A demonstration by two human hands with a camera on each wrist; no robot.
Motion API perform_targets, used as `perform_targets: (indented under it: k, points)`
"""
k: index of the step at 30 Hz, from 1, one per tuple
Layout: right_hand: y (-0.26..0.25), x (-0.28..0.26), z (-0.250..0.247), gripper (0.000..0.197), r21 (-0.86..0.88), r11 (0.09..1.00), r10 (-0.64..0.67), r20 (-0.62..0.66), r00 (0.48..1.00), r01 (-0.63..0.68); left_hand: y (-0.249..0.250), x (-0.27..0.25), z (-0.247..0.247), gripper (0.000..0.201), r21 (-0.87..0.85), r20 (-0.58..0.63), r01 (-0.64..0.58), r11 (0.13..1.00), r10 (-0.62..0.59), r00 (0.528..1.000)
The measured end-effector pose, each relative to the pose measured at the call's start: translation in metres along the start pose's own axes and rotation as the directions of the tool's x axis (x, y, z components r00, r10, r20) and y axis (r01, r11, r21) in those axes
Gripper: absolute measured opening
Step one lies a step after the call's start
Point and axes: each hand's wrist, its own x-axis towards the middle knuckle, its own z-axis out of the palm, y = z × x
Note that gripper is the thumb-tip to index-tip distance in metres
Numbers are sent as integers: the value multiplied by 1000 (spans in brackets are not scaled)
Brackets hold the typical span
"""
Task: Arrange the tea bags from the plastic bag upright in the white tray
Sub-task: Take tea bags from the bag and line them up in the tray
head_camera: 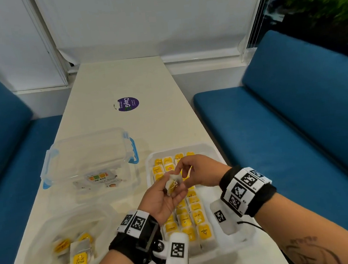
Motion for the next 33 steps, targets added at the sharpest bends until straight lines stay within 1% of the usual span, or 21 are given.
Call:
perform_targets:
  k: [4,6,7,9,12,14,16,18,21,23,25,27,29,31,33]
  points:
    - [6,-3,9,22,21,1000,3,-83,997,-1,-5,-1,1,31,-10,-4,41,999,-41,999]
    - [7,-5,10,26,39,999,4,-109,994,1,-5,-3,1,33,-7,4,66,998,-66,998]
    - [7,-6,9,26,82,997,13,-116,993,-3,-5,-4,1,34,-7,13,75,997,-75,997]
    - [7,-8,7,21,220,975,54,-112,992,-28,-4,-6,0,35,12,30,63,998,-64,998]
    - [7,-8,7,18,398,916,98,-120,988,-43,-3,-6,-3,30,54,44,-20,998,17,999]
    - [8,-7,10,18,454,890,110,-131,985,-39,-3,-5,-4,18,84,30,-61,995,59,998]
    - [7,-6,13,20,492,869,120,-114,986,-49,-3,-4,-4,7,120,-5,-95,988,96,995]
    - [6,-5,13,21,487,871,115,-83,990,-60,-1,-3,-5,3,136,-39,-126,983,133,990]
    - [6,-5,11,24,451,890,88,-24,996,-67,3,-1,-9,8,152,-61,-147,977,158,986]
    - [5,-5,11,27,427,900,79,36,996,-86,5,-1,-9,14,209,-69,-176,962,194,979]
    - [4,-5,12,28,344,933,81,87,993,-106,6,-2,-8,16,320,-75,-205,925,241,968]
    - [1,-5,12,24,260,961,86,40,995,-94,6,0,-8,21,470,-74,-232,852,299,951]
    - [1,-4,10,21,263,962,89,-41,995,-75,8,0,-7,28,586,-50,-267,766,362,931]
    - [1,-3,8,14,264,963,75,-73,995,-53,9,1,-3,27,607,-17,-318,729,411,911]
    - [2,-1,7,14,241,970,56,-84,995,-34,9,1,0,27,620,2,-346,704,439,898]
